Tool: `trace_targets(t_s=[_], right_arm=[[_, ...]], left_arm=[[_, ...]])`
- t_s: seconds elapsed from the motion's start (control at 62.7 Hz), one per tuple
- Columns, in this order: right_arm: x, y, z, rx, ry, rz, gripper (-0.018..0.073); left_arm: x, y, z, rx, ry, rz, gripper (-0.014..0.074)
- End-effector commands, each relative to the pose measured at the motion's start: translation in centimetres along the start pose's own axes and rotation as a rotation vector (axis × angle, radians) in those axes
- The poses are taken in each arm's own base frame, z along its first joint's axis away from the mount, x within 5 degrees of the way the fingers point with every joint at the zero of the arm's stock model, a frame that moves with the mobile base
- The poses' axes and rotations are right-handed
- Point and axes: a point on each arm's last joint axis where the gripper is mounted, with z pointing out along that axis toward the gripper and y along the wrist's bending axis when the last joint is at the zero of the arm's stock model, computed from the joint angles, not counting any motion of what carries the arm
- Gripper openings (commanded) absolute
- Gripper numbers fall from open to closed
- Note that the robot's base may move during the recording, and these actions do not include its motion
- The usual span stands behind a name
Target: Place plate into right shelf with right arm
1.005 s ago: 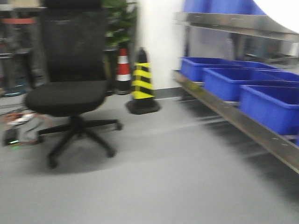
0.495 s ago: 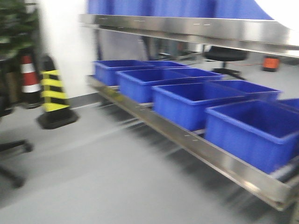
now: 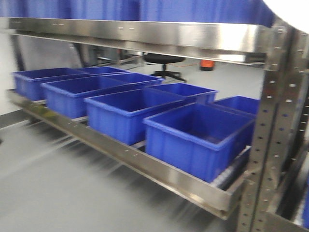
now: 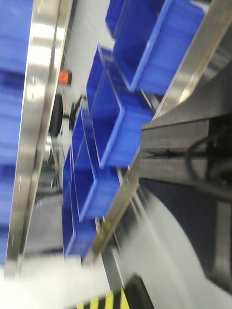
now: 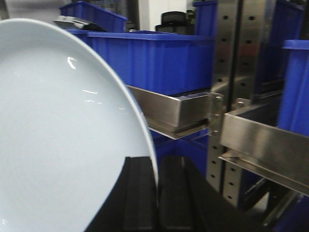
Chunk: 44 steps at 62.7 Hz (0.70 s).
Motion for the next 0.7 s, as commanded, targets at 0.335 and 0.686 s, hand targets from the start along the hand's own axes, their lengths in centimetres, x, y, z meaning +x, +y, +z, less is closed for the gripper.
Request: trace_targets(t_s=[0.335, 0.686], right_arm=[[-1.93, 0.08, -0.14, 0.002, -0.13, 0.0, 0.0048], [-1.93, 0.08, -0.14, 0.002, -0.13, 0.0, 0.0048]], left_arm=[[-0.52, 0.11, -0.08, -0.012, -0.089, -0.015, -0.0128], [-0.52, 0.11, -0.08, -0.012, -0.089, -0.015, -0.0128]])
